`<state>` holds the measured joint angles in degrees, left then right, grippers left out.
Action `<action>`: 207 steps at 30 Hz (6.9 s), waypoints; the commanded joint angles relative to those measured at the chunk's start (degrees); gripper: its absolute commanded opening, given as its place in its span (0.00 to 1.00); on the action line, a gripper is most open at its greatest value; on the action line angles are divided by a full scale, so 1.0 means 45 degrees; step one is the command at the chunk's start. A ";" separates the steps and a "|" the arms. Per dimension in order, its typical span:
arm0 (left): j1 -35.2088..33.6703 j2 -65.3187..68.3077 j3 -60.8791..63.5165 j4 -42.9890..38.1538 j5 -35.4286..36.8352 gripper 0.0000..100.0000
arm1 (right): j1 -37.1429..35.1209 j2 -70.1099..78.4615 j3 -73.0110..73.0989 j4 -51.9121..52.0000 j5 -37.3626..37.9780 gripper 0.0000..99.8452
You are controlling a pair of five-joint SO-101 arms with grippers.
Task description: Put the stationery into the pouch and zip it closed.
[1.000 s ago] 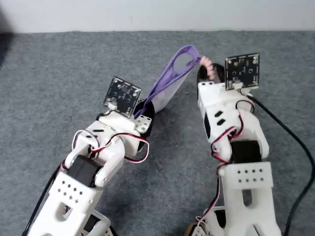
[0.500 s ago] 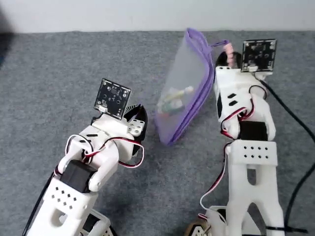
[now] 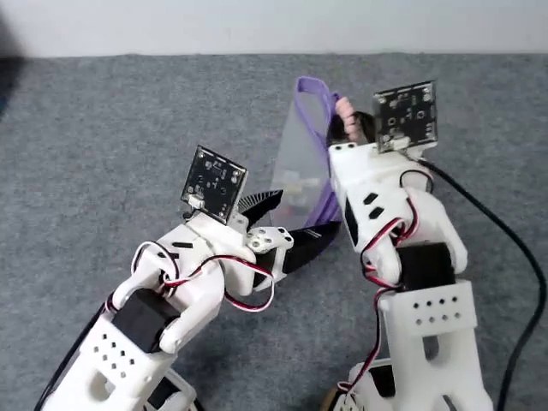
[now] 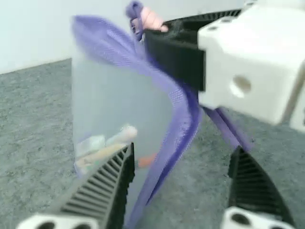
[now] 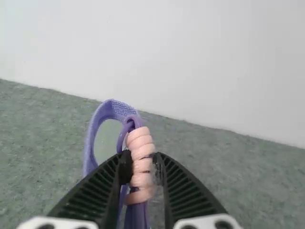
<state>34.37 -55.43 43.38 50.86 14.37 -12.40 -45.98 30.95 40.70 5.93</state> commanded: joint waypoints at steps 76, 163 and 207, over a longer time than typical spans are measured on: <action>-0.1563 0.3263 -0.2002 -0.1446 0.1055 0.27 | 0.0010 -0.0479 -0.1211 0.1201 0.1055 0.01; -0.5079 -0.0215 -0.0342 -0.1504 -0.7463 0.01 | -0.0635 0.5070 -0.5197 0.3643 0.0742 0.01; -0.4435 -0.4532 0.3448 0.0449 -0.7092 0.01 | -0.3526 0.6515 -0.3321 0.0400 0.0586 0.19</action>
<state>14.86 -74.86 59.38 52.62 -18.24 -27.69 -17.14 18.46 44.66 8.92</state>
